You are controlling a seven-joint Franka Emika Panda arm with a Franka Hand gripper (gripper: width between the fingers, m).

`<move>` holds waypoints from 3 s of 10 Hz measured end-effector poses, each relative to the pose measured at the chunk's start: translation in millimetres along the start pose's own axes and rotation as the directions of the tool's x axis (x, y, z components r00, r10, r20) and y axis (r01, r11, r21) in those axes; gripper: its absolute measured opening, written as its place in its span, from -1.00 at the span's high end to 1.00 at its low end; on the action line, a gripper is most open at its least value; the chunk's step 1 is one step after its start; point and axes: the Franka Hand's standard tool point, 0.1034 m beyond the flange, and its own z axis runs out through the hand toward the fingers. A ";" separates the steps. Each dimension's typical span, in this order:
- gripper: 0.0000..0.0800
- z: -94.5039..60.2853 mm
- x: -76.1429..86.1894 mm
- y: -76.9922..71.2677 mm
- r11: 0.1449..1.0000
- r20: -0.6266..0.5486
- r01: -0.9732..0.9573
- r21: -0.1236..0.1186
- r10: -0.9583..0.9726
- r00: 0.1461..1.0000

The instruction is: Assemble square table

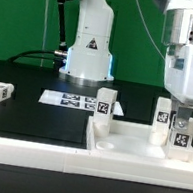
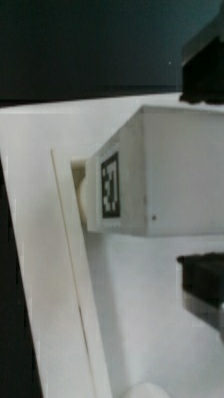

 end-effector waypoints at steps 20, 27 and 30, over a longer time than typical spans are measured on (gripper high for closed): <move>-0.56 0.0 -0.6 -3.5 0.137 -0.011 0.988 -0.072 -0.991 0.137; 0.27 -0.3 4.4 -2.2 0.350 -0.024 0.934 -0.071 -0.937 0.350; 0.27 -0.9 16.1 -1.3 0.476 -0.042 0.875 -0.085 -0.879 0.474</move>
Offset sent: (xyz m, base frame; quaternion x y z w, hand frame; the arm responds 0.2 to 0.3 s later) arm 0.0000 0.0000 0.0000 0.0000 0.0000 -0.1296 0.9916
